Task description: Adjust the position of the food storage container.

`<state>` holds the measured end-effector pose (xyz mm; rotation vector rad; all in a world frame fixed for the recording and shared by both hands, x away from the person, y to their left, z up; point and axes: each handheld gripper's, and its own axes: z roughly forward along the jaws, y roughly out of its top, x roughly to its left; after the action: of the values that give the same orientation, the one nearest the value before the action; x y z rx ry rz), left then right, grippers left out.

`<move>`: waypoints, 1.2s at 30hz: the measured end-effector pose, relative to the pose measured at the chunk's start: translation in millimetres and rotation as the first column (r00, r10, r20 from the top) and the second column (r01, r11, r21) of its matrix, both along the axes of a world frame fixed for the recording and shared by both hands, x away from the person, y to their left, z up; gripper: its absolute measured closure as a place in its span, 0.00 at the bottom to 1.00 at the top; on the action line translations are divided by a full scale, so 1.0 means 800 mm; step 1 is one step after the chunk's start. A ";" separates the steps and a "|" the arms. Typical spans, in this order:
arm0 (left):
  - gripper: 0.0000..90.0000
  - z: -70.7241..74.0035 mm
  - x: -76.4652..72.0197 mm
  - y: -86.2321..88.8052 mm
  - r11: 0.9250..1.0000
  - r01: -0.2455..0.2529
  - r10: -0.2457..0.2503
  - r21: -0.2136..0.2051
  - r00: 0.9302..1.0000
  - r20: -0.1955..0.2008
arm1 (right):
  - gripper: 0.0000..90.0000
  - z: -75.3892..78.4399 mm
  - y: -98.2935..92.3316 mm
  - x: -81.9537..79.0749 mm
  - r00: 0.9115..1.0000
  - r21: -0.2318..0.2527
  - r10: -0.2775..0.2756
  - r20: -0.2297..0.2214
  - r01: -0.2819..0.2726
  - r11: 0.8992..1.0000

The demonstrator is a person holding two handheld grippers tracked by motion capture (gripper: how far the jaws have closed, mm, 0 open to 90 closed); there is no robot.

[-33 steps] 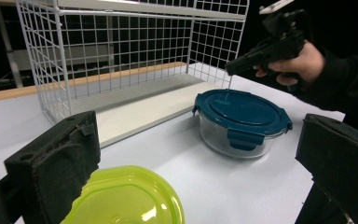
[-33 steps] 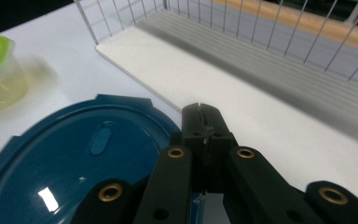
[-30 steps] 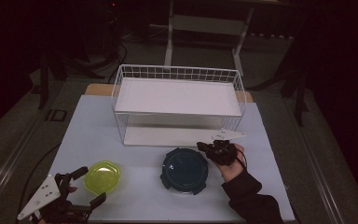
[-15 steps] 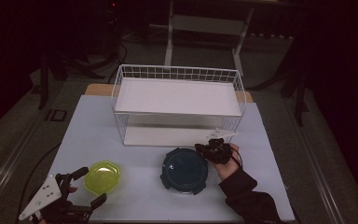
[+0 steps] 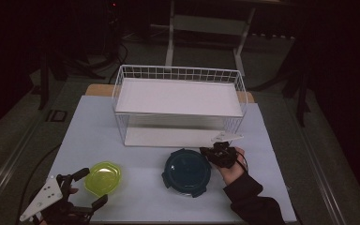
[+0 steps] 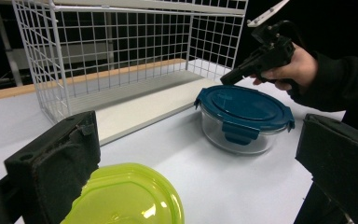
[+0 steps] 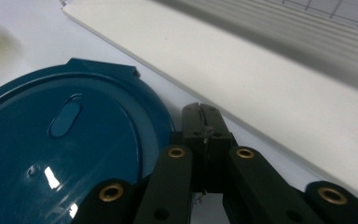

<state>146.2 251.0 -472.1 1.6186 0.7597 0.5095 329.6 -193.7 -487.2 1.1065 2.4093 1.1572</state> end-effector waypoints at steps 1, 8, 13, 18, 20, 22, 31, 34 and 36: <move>0.00 0.000 0.000 0.000 1.000 0.000 0.000 -0.001 1.000 0.001 | 1.00 0.000 -0.002 -0.002 1.000 0.002 -0.006 -0.003 0.006 1.000; 0.00 0.001 0.000 -0.002 1.000 0.004 -0.004 0.004 1.000 0.002 | 1.00 -0.001 -0.019 -0.019 0.999 0.019 -0.038 -0.020 0.038 0.999; 0.00 0.001 0.000 -0.003 1.000 0.008 -0.008 0.005 1.000 0.000 | 1.00 -0.001 -0.028 -0.029 0.998 0.025 -0.055 -0.026 0.056 0.998; 0.00 0.003 0.002 -0.005 1.000 0.018 -0.018 0.006 1.000 -0.004 | 1.00 -0.002 -0.033 -0.036 0.997 0.037 -0.069 -0.033 0.070 0.997; 0.00 0.005 0.003 -0.006 1.000 0.025 -0.025 0.004 1.000 -0.003 | 1.00 -0.002 -0.035 -0.039 0.997 0.037 -0.075 -0.033 0.076 0.996; 0.00 0.008 0.004 -0.009 0.999 0.034 -0.034 0.006 0.999 -0.003 | 1.00 -0.002 -0.036 -0.042 0.996 0.039 -0.083 -0.033 0.084 0.996; 0.00 0.022 0.017 -0.042 0.988 0.144 -0.141 0.054 0.988 -0.054 | 0.88 0.002 -0.039 -0.046 0.993 0.059 -0.115 0.000 0.115 0.992; 0.03 0.027 0.025 -0.061 0.980 0.172 -0.165 0.098 0.983 -0.084 | 0.79 0.013 -0.041 -0.051 0.992 0.087 -0.123 0.036 0.120 0.989; 0.15 0.029 0.028 -0.074 0.975 0.192 -0.183 0.114 0.980 -0.084 | 0.76 0.023 -0.042 -0.057 0.990 0.098 -0.123 0.071 0.115 0.988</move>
<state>169.0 192.0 -449.1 1.8103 0.6313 0.3677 284.3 -226.9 -469.1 1.1936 2.2196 1.2601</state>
